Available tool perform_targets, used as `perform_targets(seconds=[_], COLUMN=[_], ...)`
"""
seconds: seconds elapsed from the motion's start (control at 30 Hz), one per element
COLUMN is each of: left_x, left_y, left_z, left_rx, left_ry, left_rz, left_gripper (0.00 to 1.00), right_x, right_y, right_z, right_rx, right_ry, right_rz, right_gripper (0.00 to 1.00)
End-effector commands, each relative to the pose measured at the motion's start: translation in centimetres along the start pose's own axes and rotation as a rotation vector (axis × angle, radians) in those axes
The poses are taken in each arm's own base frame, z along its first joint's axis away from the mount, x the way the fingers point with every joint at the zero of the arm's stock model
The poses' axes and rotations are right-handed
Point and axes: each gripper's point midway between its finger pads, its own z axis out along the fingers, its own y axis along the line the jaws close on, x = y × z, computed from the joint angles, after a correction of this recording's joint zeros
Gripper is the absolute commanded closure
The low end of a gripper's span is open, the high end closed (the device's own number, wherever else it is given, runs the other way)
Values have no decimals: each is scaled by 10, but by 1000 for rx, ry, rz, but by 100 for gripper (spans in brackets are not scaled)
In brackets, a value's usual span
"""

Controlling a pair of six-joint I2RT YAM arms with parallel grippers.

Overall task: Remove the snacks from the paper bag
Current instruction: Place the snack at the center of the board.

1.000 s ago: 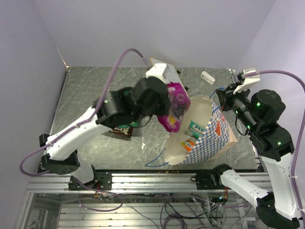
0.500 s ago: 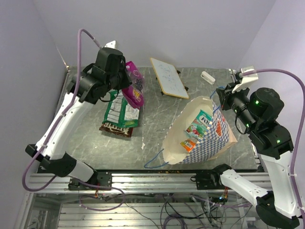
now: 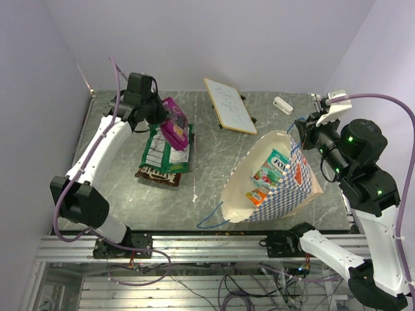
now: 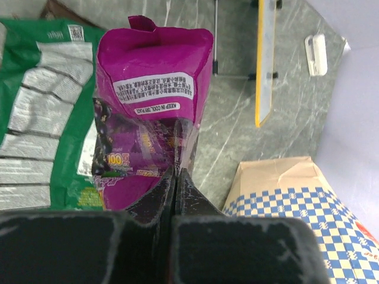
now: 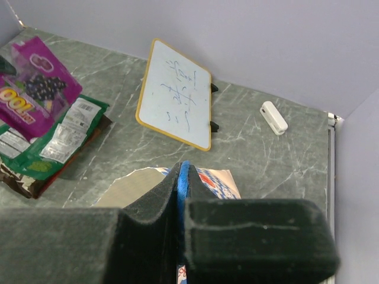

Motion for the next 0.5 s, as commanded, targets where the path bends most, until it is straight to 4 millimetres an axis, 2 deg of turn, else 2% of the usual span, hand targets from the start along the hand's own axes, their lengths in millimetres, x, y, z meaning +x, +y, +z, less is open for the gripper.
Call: perform_targets(seconds=[0.0, 0.17, 0.47], left_x=[-4, 8, -7], left_y=[-18, 13, 34], left_z=[-13, -8, -21], left_rx=[175, 130, 125], left_ry=[-13, -6, -163], left_rz=[-85, -184, -421], left_gripper=[93, 93, 93], right_x=[-10, -7, -6], right_y=[-4, -3, 2], right_z=[-4, -1, 3], right_rx=[13, 10, -22], right_ry=[-35, -29, -29], right_rz=[-17, -35, -45], right_gripper=[100, 100, 100])
